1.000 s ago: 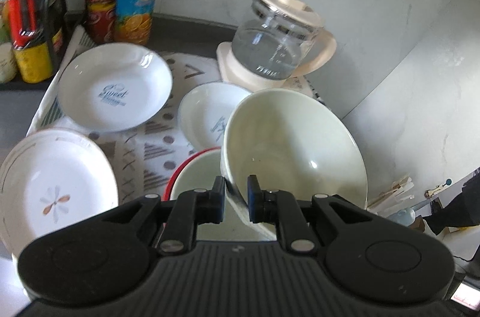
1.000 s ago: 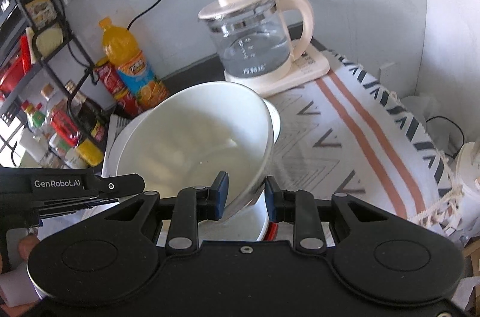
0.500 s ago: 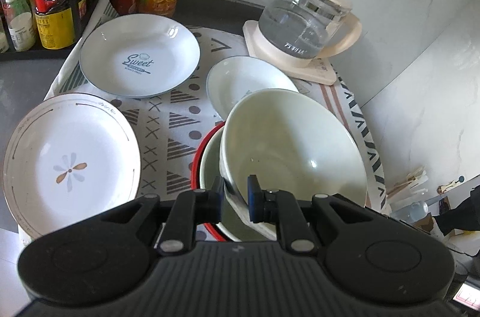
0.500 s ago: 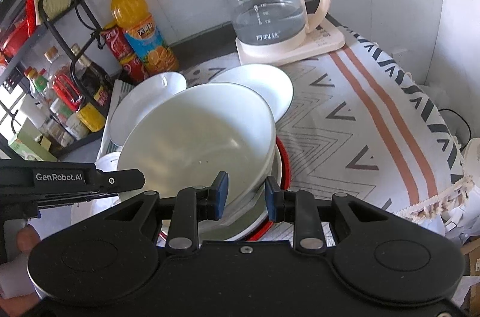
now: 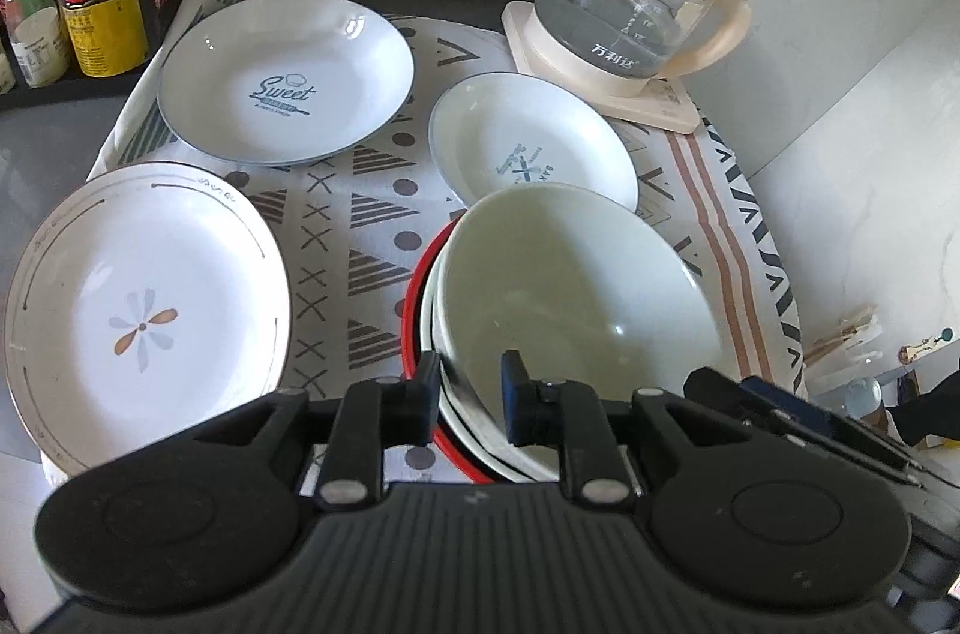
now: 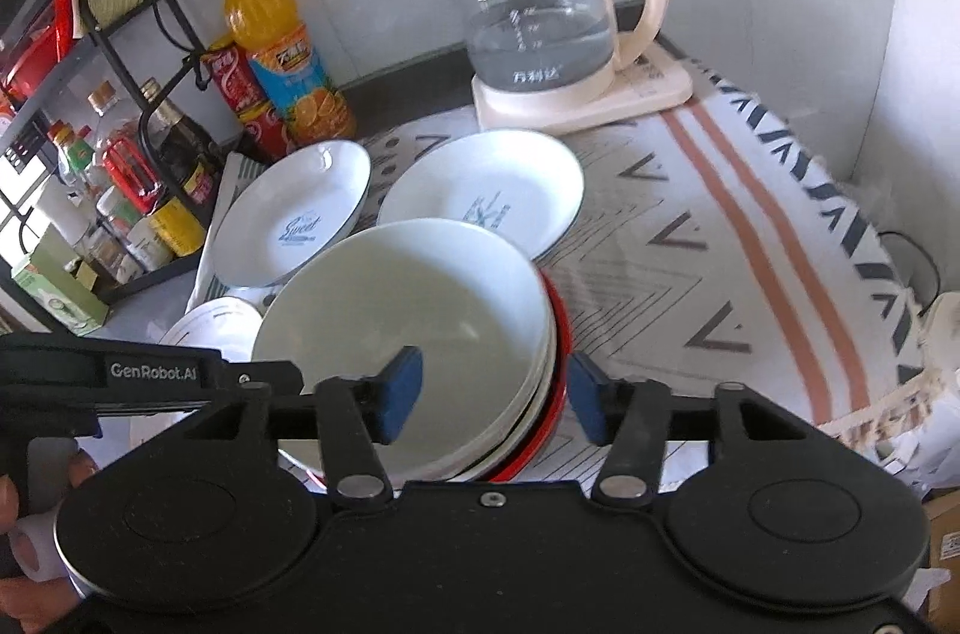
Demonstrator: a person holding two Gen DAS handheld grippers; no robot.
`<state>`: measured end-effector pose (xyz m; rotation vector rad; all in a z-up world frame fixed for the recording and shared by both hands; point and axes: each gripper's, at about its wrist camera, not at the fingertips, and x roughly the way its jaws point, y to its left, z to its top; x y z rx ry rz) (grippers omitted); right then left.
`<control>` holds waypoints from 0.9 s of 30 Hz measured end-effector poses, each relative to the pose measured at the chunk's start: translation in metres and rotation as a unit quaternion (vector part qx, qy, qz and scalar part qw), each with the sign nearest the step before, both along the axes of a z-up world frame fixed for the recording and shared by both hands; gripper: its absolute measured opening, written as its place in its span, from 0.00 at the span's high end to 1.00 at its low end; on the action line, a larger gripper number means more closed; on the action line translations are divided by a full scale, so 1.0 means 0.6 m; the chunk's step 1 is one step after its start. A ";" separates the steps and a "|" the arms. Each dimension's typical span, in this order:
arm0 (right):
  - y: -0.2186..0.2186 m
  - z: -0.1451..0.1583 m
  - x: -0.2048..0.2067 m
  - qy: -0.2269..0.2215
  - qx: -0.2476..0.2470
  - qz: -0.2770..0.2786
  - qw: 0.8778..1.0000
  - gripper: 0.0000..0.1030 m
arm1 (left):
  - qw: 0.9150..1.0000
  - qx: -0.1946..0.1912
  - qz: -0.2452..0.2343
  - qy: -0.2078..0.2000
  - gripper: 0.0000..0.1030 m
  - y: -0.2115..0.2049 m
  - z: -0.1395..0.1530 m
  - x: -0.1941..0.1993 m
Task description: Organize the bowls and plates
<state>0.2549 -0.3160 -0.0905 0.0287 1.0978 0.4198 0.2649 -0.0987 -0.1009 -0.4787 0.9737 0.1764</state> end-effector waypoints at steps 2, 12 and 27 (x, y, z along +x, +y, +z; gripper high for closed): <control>-0.004 0.003 -0.001 0.001 0.000 -0.006 1.000 0.45 | 1.000 0.002 0.000 -0.001 0.76 -0.001 0.004 -0.001; -0.005 0.045 -0.038 -0.036 -0.004 -0.020 0.999 0.24 | 1.000 0.013 -0.001 -0.024 0.44 -0.005 0.033 -0.033; 0.039 0.083 -0.117 -0.066 0.003 -0.017 0.998 0.04 | 0.998 0.019 0.025 -0.052 0.14 0.034 0.060 -0.144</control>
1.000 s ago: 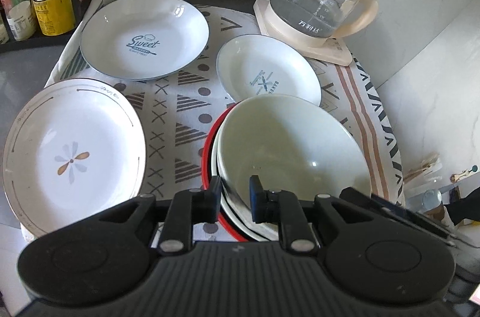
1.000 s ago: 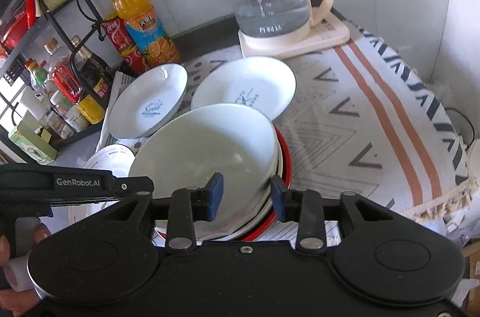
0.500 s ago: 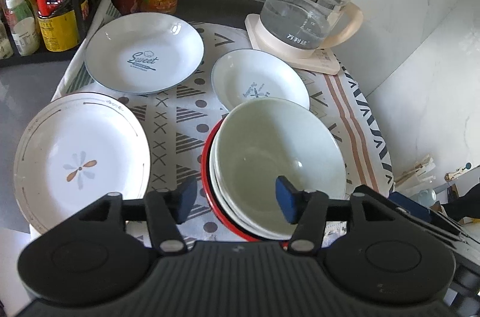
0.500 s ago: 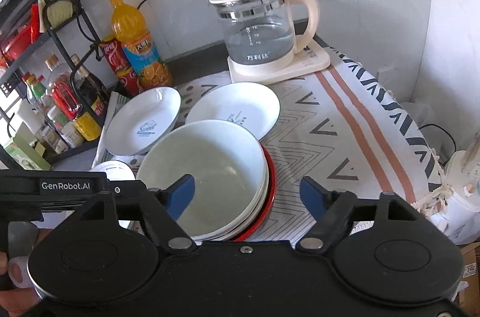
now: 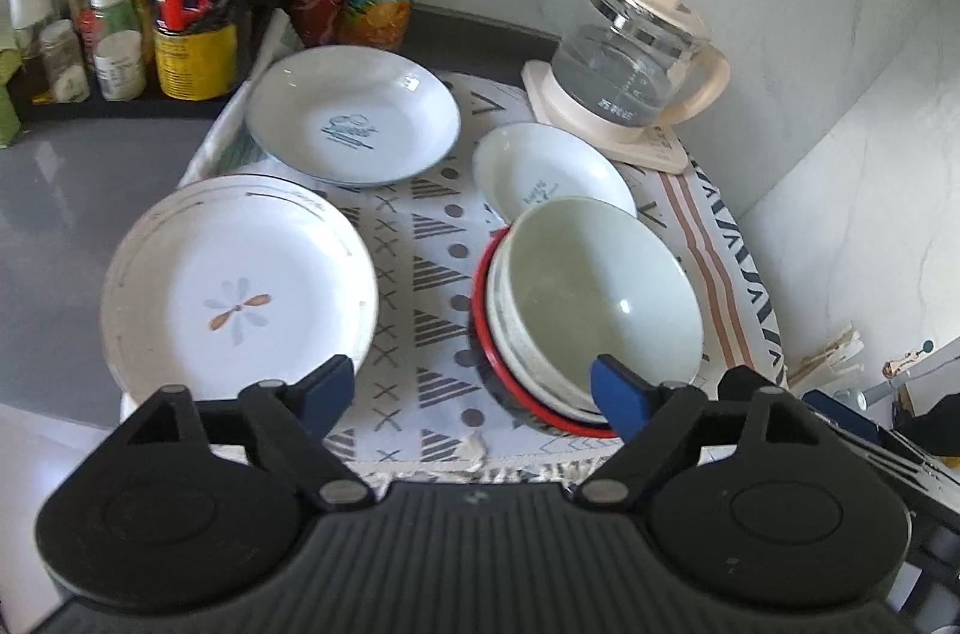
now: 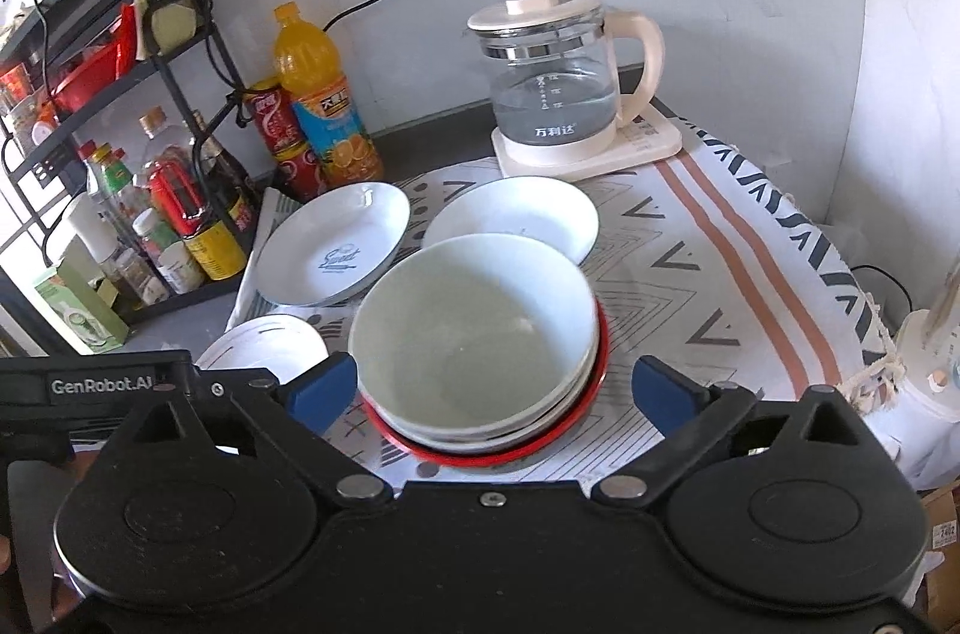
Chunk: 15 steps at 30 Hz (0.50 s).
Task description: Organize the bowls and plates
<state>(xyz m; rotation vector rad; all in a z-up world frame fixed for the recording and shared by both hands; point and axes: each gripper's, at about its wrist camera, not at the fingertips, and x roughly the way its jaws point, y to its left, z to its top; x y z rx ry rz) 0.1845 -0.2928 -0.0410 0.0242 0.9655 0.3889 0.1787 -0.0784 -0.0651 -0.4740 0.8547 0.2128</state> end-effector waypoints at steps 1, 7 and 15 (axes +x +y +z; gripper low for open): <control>0.004 0.002 -0.005 -0.002 0.000 0.000 1.000 0.04 | 1.000 0.001 0.003 -0.001 0.10 0.003 0.001 -0.006; 0.030 0.015 -0.034 -0.020 0.001 0.006 1.000 0.00 | 1.000 0.020 0.012 -0.012 0.00 0.025 0.011 -0.045; 0.068 0.014 -0.045 -0.027 0.005 0.010 1.000 0.00 | 0.999 0.032 0.029 -0.011 0.00 0.056 0.014 -0.086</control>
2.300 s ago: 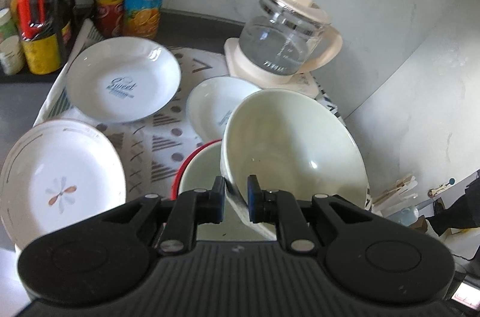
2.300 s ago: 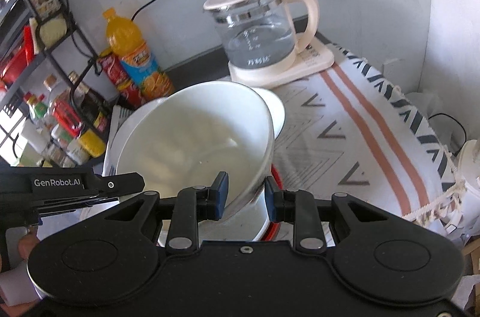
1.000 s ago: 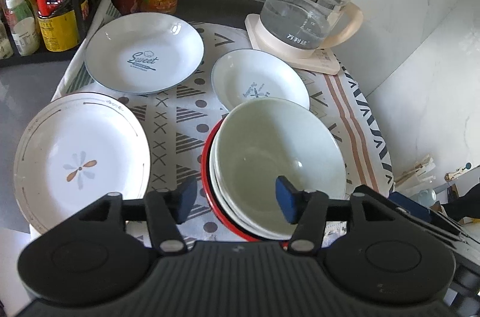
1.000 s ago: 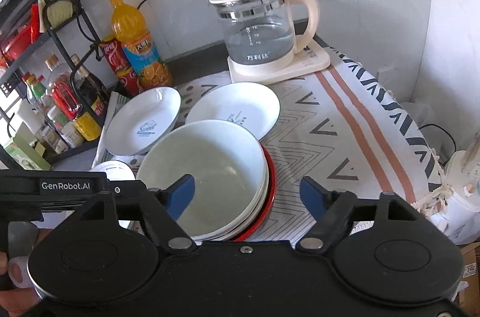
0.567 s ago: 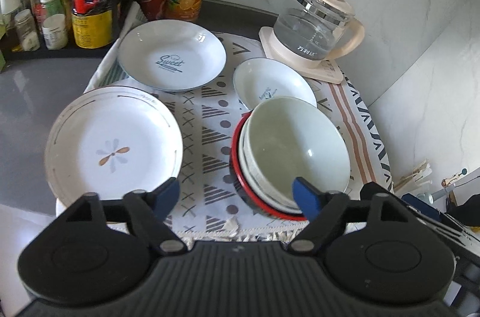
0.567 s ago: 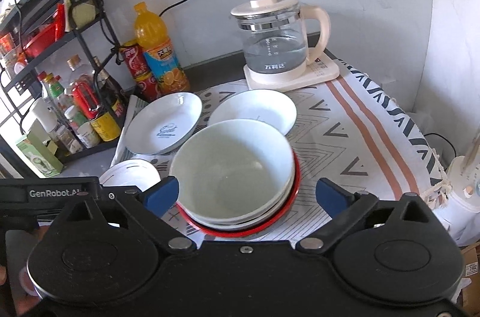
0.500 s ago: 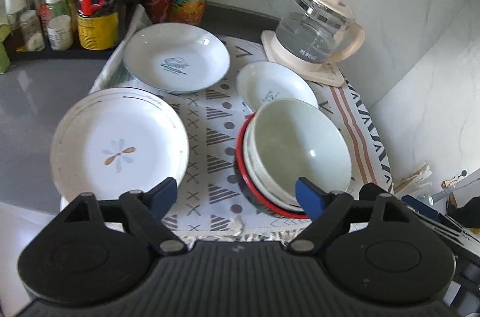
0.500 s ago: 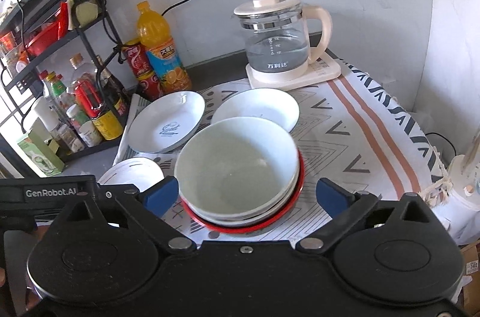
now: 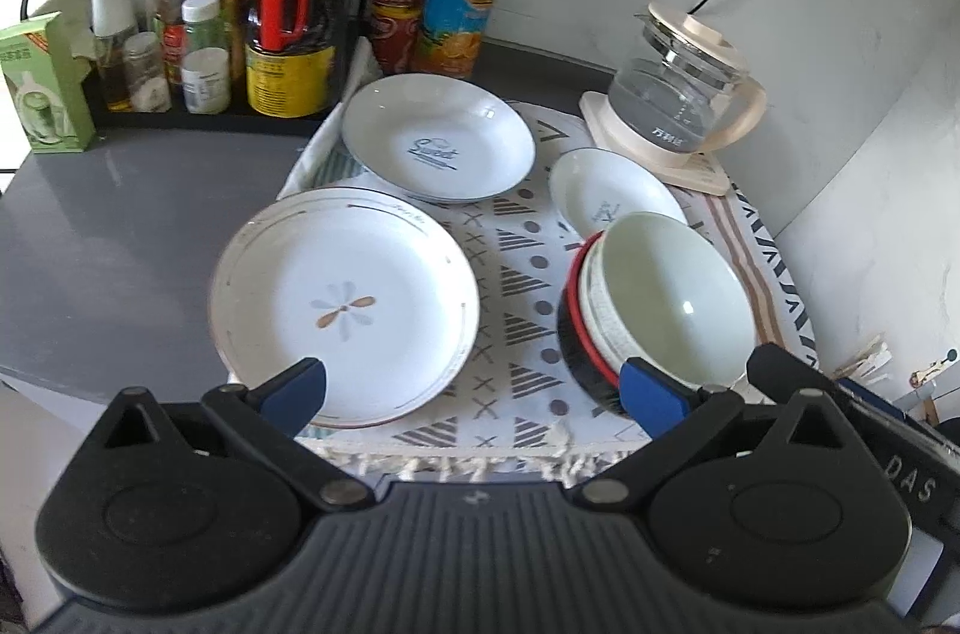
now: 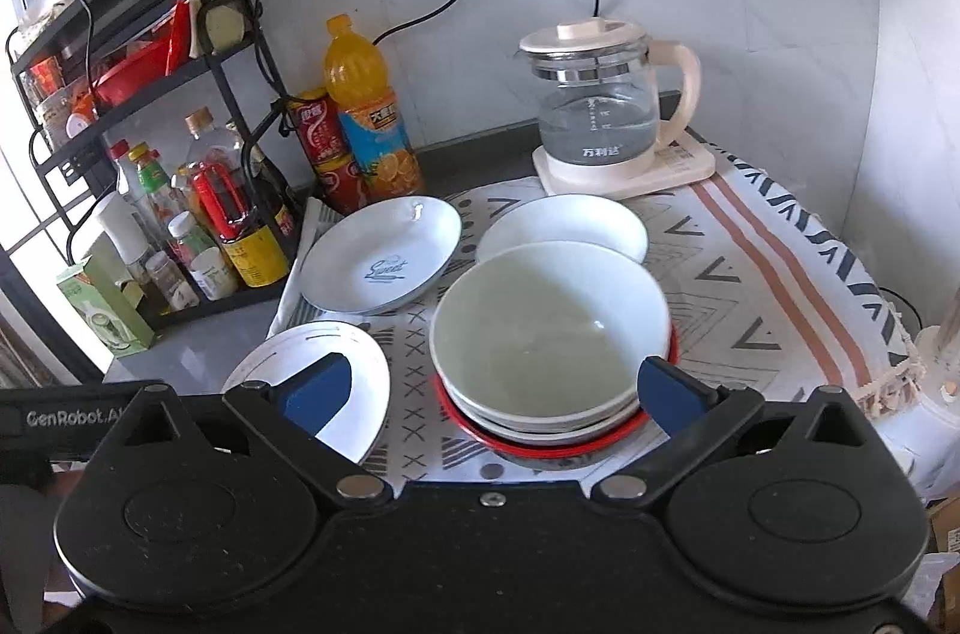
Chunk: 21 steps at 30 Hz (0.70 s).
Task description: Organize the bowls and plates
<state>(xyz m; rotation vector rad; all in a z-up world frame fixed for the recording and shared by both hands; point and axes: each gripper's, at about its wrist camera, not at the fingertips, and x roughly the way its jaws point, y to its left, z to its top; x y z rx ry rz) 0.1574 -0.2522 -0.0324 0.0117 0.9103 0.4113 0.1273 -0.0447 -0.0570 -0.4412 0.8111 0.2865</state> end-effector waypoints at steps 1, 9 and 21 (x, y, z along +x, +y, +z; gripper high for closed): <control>0.005 -0.001 0.001 0.002 -0.001 0.002 1.000 0.00 | 1.000 0.002 0.002 -0.001 0.00 0.003 0.000 -0.003; 0.048 -0.014 0.005 0.004 -0.003 0.031 1.000 0.00 | 1.000 0.000 0.030 -0.006 0.00 0.039 -0.004 -0.023; 0.117 -0.044 0.054 0.016 -0.015 0.067 0.998 0.00 | 0.998 -0.006 0.058 -0.020 0.00 0.098 -0.009 0.001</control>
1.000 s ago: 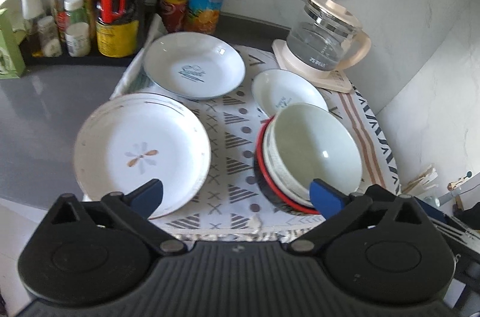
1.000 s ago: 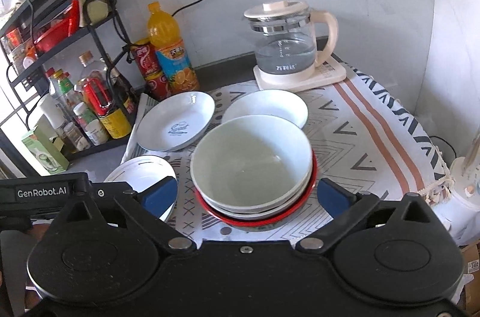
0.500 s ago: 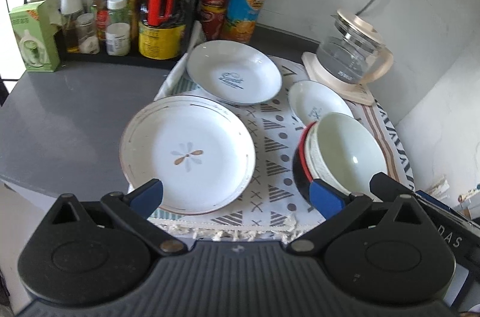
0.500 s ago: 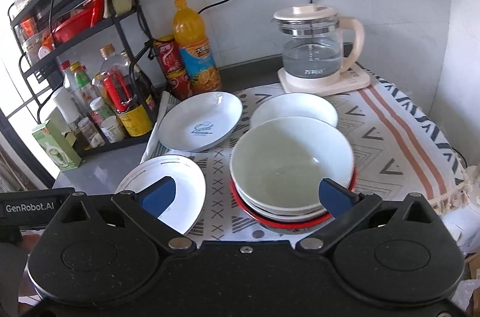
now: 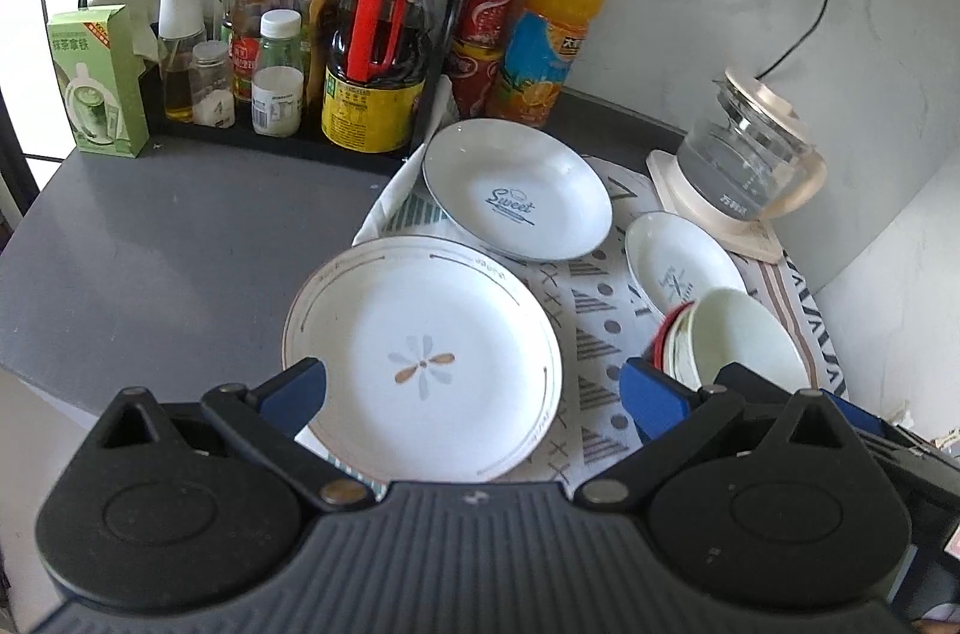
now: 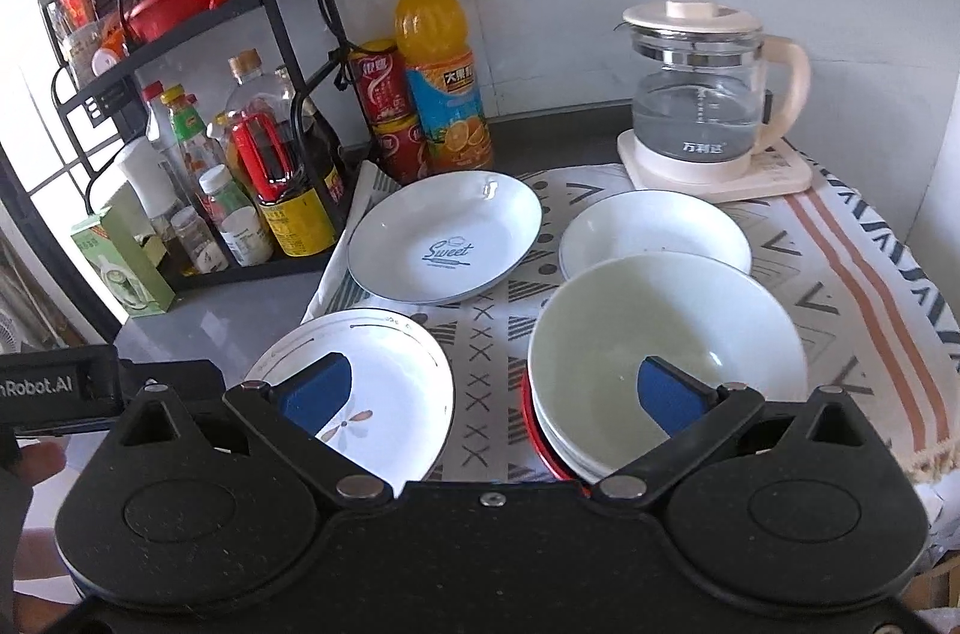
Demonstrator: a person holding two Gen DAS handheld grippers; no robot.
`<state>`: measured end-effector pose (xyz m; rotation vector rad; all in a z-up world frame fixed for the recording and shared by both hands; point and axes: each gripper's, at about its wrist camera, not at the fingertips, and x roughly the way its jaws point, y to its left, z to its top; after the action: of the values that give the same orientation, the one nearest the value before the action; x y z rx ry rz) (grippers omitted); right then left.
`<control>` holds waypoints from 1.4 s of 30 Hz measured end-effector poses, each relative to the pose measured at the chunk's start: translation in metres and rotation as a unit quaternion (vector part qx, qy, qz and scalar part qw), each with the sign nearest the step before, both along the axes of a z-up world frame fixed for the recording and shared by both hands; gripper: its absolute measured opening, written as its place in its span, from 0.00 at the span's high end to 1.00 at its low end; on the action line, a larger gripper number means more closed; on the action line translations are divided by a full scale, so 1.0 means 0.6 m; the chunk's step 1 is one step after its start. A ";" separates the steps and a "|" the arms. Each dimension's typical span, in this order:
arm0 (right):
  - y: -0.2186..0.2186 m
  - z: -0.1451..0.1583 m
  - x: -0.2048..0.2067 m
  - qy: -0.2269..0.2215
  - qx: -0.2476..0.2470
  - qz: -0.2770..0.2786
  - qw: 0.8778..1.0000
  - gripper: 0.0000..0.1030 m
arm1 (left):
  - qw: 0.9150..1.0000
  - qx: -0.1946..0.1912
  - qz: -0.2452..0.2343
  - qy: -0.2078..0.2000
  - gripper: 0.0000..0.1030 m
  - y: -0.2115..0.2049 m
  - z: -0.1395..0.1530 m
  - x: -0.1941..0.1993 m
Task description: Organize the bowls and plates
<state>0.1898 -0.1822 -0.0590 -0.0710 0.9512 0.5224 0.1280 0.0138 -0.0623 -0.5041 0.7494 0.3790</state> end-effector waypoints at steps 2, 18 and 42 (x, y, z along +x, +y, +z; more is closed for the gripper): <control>0.011 -0.005 0.013 -0.001 -0.004 0.007 1.000 0.00 | 1.000 -0.005 0.002 -0.001 0.00 0.011 0.000 0.012; 0.087 -0.045 0.125 0.025 -0.004 0.001 1.000 0.09 | 1.000 -0.023 0.017 0.013 0.00 0.093 -0.016 0.119; 0.148 -0.199 0.271 0.181 0.011 -0.074 0.981 0.56 | 0.993 -0.101 0.033 0.043 0.47 0.202 -0.125 0.277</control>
<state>0.3527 -0.0937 -0.1782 0.1179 1.2950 0.4142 0.2939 0.1347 -0.1372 -0.7070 0.8600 0.3899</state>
